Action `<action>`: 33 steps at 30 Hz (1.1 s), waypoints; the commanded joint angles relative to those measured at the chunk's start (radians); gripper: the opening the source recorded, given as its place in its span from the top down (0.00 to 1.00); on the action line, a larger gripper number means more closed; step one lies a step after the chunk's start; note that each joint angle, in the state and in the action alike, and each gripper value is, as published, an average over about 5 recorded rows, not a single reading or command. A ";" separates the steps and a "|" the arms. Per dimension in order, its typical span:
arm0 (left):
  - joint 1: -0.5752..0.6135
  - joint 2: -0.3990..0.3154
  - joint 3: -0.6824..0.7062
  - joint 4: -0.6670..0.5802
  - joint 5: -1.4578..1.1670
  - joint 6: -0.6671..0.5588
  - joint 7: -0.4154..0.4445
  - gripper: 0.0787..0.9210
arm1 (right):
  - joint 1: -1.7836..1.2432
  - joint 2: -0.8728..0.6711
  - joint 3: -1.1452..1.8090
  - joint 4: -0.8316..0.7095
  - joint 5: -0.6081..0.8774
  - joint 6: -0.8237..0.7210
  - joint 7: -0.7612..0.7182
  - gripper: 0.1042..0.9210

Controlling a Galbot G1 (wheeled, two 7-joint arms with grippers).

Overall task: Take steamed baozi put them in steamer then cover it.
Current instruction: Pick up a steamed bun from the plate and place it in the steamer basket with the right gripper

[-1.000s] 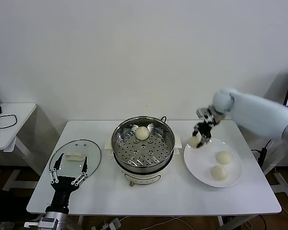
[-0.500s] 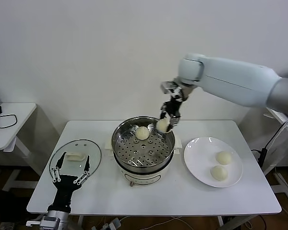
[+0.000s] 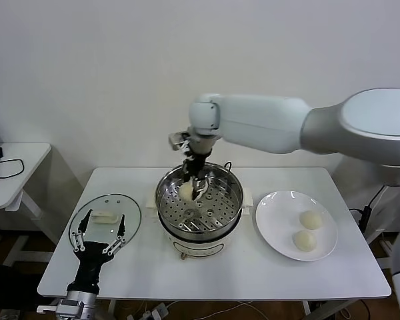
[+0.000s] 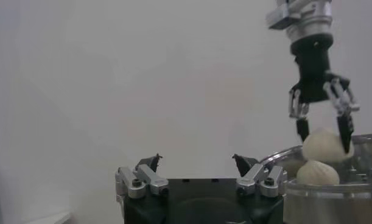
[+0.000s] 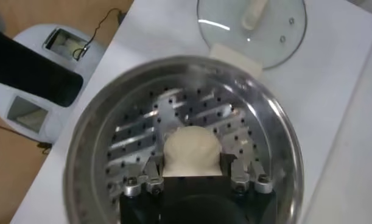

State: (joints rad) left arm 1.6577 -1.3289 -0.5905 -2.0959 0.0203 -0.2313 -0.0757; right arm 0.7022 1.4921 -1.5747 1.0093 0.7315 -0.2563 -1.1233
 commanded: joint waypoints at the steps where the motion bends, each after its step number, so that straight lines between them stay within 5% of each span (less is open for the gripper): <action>1: -0.001 0.001 -0.004 0.007 -0.001 -0.001 0.000 0.12 | -0.072 0.101 -0.021 -0.080 0.023 -0.029 0.049 0.35; 9: -0.006 0.000 -0.007 0.008 -0.003 0.000 -0.002 0.12 | -0.111 0.120 -0.017 -0.127 0.002 -0.024 0.065 0.32; 20: -0.001 -0.001 -0.020 0.009 -0.006 -0.004 -0.003 0.12 | -0.112 0.078 -0.002 -0.083 -0.015 -0.022 0.091 0.12; 33: 0.005 -0.001 -0.019 0.000 -0.004 -0.006 -0.003 0.12 | 0.089 -0.446 0.113 0.210 -0.117 0.022 -0.027 0.12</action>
State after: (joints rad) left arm 1.6649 -1.3313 -0.6144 -2.0941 0.0142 -0.2381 -0.0789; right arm 0.6815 1.3804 -1.5165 1.0528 0.6662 -0.2574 -1.0881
